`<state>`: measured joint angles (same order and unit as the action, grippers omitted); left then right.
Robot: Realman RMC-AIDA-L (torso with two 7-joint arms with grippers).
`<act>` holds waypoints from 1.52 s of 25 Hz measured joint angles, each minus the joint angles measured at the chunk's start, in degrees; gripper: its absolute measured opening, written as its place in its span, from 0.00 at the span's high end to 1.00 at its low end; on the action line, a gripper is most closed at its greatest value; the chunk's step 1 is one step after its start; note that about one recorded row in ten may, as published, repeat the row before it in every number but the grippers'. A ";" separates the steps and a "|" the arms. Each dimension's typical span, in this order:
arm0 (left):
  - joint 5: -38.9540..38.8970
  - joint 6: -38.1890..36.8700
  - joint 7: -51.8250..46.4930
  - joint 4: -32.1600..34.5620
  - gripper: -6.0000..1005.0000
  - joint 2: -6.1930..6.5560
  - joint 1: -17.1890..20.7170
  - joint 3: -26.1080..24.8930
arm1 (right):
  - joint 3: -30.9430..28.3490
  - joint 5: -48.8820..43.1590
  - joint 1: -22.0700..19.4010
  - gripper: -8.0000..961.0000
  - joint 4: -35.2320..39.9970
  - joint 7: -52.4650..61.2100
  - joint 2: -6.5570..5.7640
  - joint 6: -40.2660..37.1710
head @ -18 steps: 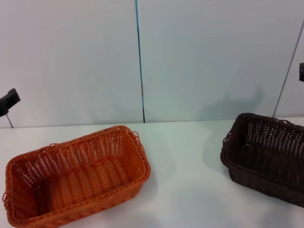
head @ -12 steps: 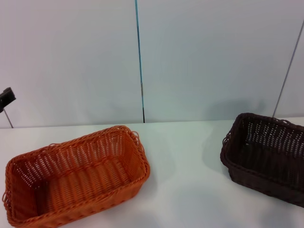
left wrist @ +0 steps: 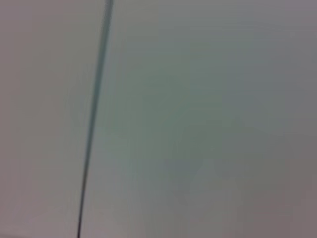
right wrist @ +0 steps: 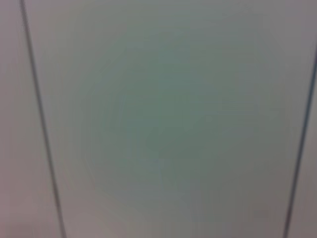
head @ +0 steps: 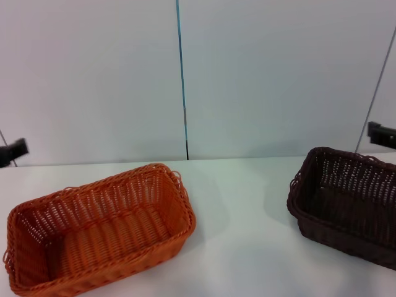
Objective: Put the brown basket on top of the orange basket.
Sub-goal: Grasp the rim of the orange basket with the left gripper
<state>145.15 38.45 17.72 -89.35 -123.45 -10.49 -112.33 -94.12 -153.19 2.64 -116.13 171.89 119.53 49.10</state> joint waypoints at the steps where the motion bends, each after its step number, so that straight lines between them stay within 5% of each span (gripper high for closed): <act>1: -0.13 1.39 2.70 -0.72 0.13 -0.06 0.03 0.16 | 0.11 1.64 -0.32 0.03 0.03 0.00 -0.02 0.08; 11: -2.92 1.81 8.37 -0.07 0.12 -0.40 1.28 1.28 | 1.19 7.74 -2.19 0.03 0.26 -0.06 -0.11 -4.92; 27: -0.46 11.78 3.43 0.31 0.13 -0.03 -5.98 -6.83 | -1.76 7.33 -1.76 0.03 0.24 -2.67 -0.45 -6.02; 38: -0.69 12.15 2.71 0.79 0.13 -0.13 -6.08 -8.04 | -1.35 7.54 -2.31 0.03 0.09 -6.16 -0.36 -9.44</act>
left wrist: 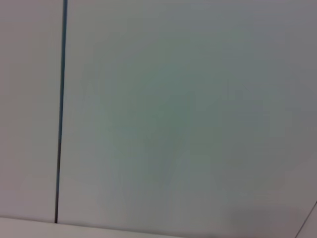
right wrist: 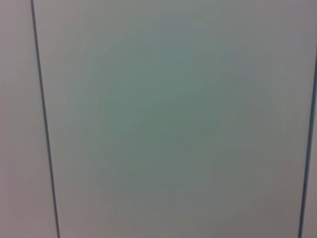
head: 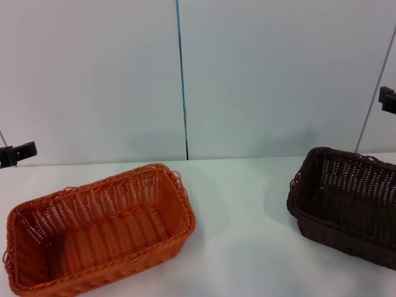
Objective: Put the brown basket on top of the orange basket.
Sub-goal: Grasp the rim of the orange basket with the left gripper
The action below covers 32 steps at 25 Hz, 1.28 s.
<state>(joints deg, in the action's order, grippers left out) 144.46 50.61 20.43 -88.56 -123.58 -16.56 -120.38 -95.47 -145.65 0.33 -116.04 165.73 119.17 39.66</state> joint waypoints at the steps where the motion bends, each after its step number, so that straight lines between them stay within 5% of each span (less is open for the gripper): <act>1: -0.05 0.11 -0.06 0.08 0.13 0.00 -0.01 -0.01 | -0.25 0.01 0.08 0.03 -0.01 0.01 -0.02 0.27; 23: -0.24 1.32 -0.34 0.19 0.13 -0.11 0.23 0.89 | -6.92 2.69 1.62 0.03 -0.33 0.46 0.01 8.43; 32: -4.91 -3.83 -0.20 0.96 0.13 -0.25 1.96 1.28 | -7.27 2.91 -0.37 0.03 -0.21 0.13 0.17 7.64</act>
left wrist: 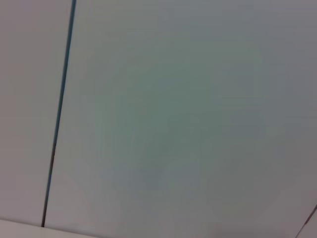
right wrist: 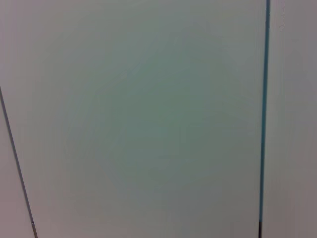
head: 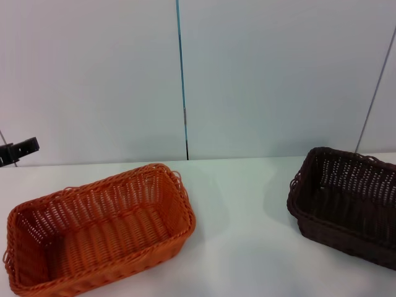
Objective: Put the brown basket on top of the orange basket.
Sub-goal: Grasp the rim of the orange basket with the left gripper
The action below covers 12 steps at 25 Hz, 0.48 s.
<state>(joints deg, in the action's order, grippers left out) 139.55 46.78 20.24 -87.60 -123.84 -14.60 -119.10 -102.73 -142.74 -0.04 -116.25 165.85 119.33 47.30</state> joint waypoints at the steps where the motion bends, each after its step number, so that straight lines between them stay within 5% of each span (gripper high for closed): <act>1: -0.38 -0.20 0.08 0.02 0.13 0.00 0.09 0.02 | 0.16 0.02 -0.04 0.03 0.00 0.00 0.00 -0.21; 12: -0.68 -0.04 1.22 0.12 0.13 -0.03 0.73 0.10 | 0.85 0.18 -0.41 0.03 -0.01 -0.08 0.02 -1.93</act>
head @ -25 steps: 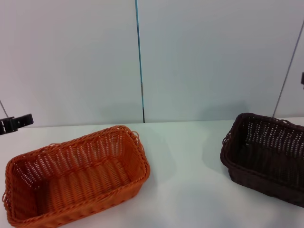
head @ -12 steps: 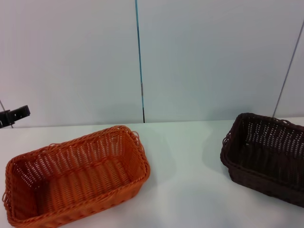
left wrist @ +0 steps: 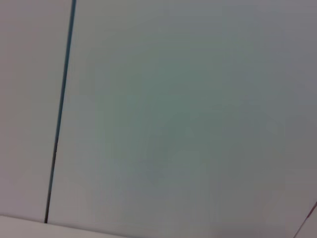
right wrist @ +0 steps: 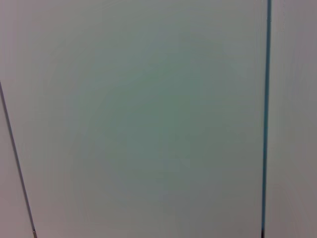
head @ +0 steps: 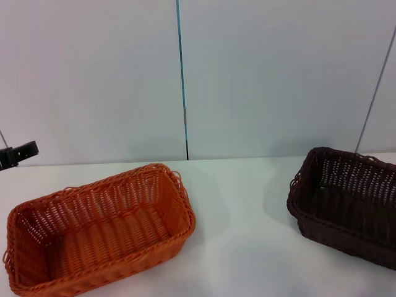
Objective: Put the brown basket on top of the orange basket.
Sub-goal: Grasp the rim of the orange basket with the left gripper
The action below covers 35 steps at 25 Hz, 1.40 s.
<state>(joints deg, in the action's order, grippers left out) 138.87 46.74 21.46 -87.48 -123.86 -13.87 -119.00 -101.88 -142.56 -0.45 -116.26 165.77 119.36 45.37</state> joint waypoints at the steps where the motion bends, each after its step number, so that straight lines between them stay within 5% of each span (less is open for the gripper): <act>1: 0.00 0.03 0.00 0.02 0.13 0.01 0.09 0.00 | 0.07 0.00 0.00 0.03 0.00 0.00 0.00 -0.01; 35: 0.39 -0.27 0.02 0.75 0.12 0.11 1.04 -1.06 | 2.16 -0.22 0.10 0.03 0.66 -2.50 -0.06 -2.03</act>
<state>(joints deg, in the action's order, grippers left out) 139.25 46.47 21.48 -86.73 -123.75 -12.83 -120.06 -99.72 -142.78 -0.35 -115.60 163.27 119.30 43.33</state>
